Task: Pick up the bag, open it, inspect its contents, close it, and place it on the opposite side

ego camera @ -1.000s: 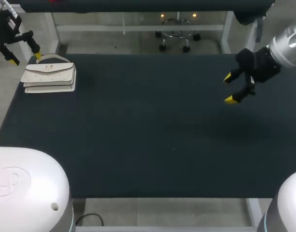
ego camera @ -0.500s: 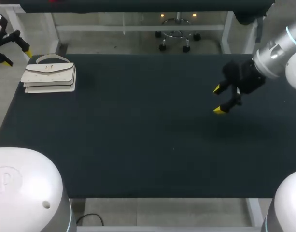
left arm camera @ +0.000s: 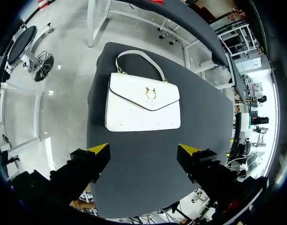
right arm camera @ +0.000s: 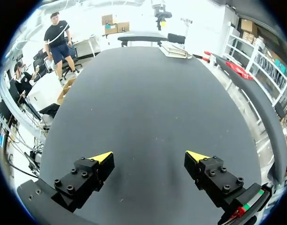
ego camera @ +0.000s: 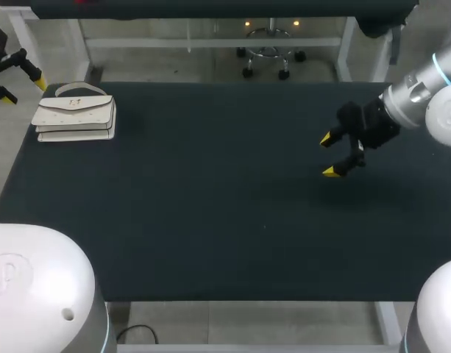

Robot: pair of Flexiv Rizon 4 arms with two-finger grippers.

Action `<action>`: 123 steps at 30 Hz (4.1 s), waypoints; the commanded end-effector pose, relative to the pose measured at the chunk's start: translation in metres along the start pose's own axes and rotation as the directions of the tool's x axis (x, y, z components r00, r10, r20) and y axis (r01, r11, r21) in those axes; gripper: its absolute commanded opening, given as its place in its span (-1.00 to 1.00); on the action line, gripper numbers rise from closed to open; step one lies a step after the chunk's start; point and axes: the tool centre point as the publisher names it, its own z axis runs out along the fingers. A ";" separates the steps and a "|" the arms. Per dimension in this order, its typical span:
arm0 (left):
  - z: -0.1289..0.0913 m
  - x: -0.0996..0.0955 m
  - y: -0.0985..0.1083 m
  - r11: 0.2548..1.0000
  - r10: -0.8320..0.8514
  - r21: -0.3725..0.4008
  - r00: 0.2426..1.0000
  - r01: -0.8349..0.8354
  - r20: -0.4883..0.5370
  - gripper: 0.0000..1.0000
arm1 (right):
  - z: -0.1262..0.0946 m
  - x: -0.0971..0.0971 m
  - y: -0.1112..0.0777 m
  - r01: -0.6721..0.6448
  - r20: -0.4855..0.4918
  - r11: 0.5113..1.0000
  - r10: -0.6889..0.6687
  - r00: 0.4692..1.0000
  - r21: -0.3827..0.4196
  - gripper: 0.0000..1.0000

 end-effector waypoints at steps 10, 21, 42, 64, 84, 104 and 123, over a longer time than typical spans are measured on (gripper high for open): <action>0.005 -0.003 -0.002 1.000 0.010 -0.013 1.000 -0.010 -0.001 1.00 | 0.007 -0.013 0.000 0.001 -0.048 1.000 -0.002 0.999 -0.015 1.00; 0.008 -0.016 -0.003 1.000 -0.011 0.006 1.000 0.011 -0.020 1.00 | 0.007 -0.013 -0.001 -0.001 -0.054 1.000 0.000 0.999 -0.020 1.00; 0.041 -0.075 -0.028 0.999 -0.049 0.008 0.993 0.050 -0.105 0.45 | 0.007 -0.013 -0.001 -0.001 -0.054 1.000 0.000 0.999 -0.020 1.00; 0.071 -0.081 -0.062 0.998 -0.033 -0.059 0.993 0.026 -0.117 -0.92 | 0.007 -0.013 -0.001 -0.001 -0.054 1.000 0.000 0.999 -0.020 1.00; 0.061 -0.028 -0.049 0.993 0.085 -0.071 0.994 -0.090 -0.074 -1.00 | 0.007 -0.013 -0.001 -0.001 -0.054 1.000 0.000 0.999 -0.020 1.00; 0.056 0.044 -0.012 0.978 0.206 -0.036 0.976 -0.204 0.070 -1.00 | 0.007 -0.013 -0.001 -0.001 -0.054 1.000 0.000 0.999 -0.020 1.00; 0.037 0.062 0.008 0.973 0.228 0.020 0.970 -0.230 0.089 1.00 | 0.007 -0.013 -0.001 -0.001 -0.054 1.000 0.000 0.999 -0.020 1.00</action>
